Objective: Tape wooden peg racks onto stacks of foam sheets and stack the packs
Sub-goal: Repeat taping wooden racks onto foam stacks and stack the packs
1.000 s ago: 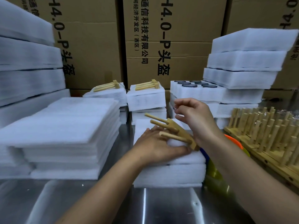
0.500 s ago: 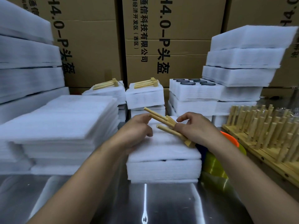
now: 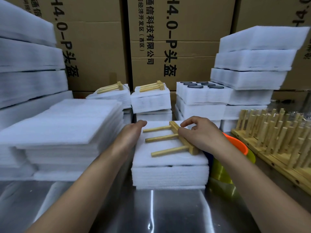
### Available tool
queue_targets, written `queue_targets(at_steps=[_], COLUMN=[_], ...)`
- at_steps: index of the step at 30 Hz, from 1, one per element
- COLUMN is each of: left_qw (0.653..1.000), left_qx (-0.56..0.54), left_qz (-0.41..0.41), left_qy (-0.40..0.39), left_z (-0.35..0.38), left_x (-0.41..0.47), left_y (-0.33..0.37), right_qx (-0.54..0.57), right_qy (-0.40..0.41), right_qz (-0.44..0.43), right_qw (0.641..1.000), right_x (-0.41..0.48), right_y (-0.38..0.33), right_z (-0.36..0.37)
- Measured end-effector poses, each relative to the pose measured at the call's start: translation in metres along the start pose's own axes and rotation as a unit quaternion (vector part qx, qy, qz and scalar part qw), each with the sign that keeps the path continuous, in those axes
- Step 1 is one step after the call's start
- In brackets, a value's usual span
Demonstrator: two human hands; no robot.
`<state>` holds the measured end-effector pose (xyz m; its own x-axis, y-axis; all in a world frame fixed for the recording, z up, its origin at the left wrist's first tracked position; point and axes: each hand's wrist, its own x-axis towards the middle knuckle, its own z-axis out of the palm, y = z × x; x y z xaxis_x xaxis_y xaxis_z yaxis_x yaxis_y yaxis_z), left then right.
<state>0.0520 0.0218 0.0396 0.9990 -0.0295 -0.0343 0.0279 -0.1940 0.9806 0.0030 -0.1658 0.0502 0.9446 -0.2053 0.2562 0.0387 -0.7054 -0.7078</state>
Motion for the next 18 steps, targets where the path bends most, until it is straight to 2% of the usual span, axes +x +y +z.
queue_targets(at_steps=[5,10,18], left_qw=[0.994,1.000,0.999], left_qx=[-0.084,-0.028,-0.025], left_qz=[-0.056,-0.006,0.009], left_qy=[-0.041,-0.004,-0.030], left_z=[0.005,0.011,0.010], left_x=[-0.001,-0.003,-0.006], left_y=[-0.006,-0.010,-0.010], right_qx=[-0.006,-0.011,-0.010], right_qy=[0.010,-0.004,0.019], right_qz=[-0.014,-0.022,-0.017], right_qw=[1.000,1.000,1.000], right_x=[-0.001,-0.001,-0.001], right_y=[0.000,0.000,0.001], right_z=[-0.001,-0.001,0.001])
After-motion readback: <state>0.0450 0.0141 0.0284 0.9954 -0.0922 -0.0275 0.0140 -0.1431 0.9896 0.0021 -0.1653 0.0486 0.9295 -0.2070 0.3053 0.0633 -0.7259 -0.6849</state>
